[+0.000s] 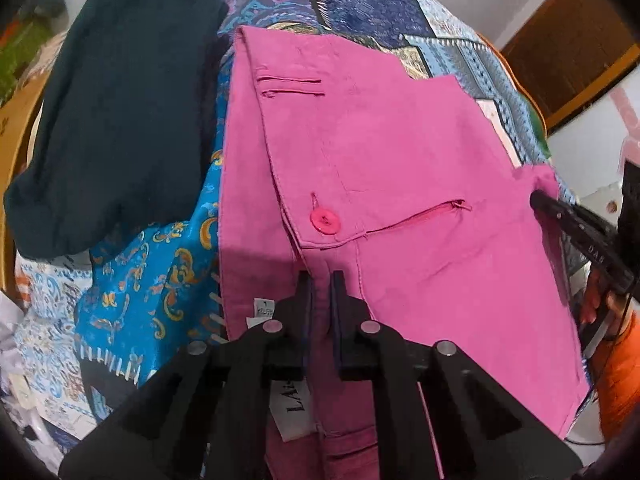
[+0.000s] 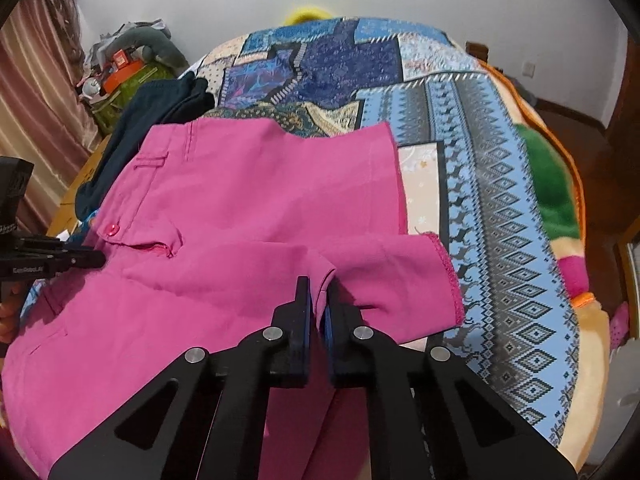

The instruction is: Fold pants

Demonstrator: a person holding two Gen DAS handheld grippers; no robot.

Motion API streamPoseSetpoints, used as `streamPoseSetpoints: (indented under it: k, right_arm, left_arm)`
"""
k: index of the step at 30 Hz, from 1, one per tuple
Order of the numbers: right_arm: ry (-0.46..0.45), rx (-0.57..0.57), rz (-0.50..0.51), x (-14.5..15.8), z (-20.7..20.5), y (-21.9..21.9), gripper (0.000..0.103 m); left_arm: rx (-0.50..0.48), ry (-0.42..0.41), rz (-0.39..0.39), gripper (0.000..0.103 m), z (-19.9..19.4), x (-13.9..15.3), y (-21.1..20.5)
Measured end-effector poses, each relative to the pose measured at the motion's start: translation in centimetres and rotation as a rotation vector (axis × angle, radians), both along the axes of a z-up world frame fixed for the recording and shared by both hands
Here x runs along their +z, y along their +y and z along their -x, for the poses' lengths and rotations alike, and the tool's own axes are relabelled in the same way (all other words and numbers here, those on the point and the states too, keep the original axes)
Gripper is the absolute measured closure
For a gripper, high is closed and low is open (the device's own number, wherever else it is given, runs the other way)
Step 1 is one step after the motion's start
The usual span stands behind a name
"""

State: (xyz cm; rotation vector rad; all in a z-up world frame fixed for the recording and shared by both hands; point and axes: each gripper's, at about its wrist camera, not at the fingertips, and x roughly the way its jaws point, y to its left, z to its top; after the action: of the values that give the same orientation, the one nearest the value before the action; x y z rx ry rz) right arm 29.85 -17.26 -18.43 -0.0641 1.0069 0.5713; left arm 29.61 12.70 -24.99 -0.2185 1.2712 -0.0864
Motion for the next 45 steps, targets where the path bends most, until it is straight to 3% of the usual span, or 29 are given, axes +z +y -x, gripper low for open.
streamPoseSetpoints:
  k: [2, 7, 9, 16, 21, 27, 30, 34, 37, 41, 45]
  right_arm:
    - [-0.028, -0.007, 0.003, 0.3, 0.3, 0.0, 0.099]
    - [-0.048, -0.014, 0.047, 0.1, 0.2, 0.6, 0.1]
    - [-0.017, -0.014, 0.073, -0.5, -0.3, 1.0, 0.1]
    - [0.022, 0.001, 0.06, -0.1, -0.2, 0.1, 0.097]
    - [-0.013, 0.011, 0.061, 1.8, 0.9, -0.8, 0.09]
    - [-0.065, -0.053, 0.017, 4.3, 0.3, -2.6, 0.075]
    - [-0.073, -0.102, 0.009, 4.5, -0.7, -3.3, 0.074]
    - [-0.038, -0.145, -0.01, 3.6, -2.0, -3.7, 0.066]
    - [-0.009, -0.153, 0.004, 2.3, -2.9, -3.5, 0.066]
    - [0.046, -0.137, 0.016, 0.6, -3.8, -3.1, 0.066]
    - [0.104, -0.097, 0.033, -1.1, -4.3, -2.1, 0.066]
  left_arm:
    - [0.035, -0.01, -0.004, 0.094, 0.4, 0.0, 0.1]
    - [0.085, -0.036, -0.102, 0.095, 1.2, 0.5, -0.4]
    - [0.097, -0.027, -0.081, 0.095, 1.4, 0.4, 0.2]
    - [-0.004, -0.033, -0.137, 0.093, 1.7, 1.4, -0.9]
    - [-0.033, -0.094, -0.183, 0.079, 1.4, 3.8, -0.7]
    - [-0.01, -0.096, -0.107, 0.071, -1.4, 5.3, 0.1]
    - [0.0, -0.078, -0.116, 0.07, -3.8, 4.3, 1.0]
    - [0.008, -0.021, -0.065, 0.07, -5.9, 2.4, 1.8]
    - [-0.005, -0.009, -0.035, 0.07, -6.5, 1.5, 1.6]
    - [-0.025, 0.016, 0.014, 0.057, -7.2, 0.6, 1.2]
    - [-0.042, 0.034, 0.005, 0.057, -7.3, -0.2, 0.5]
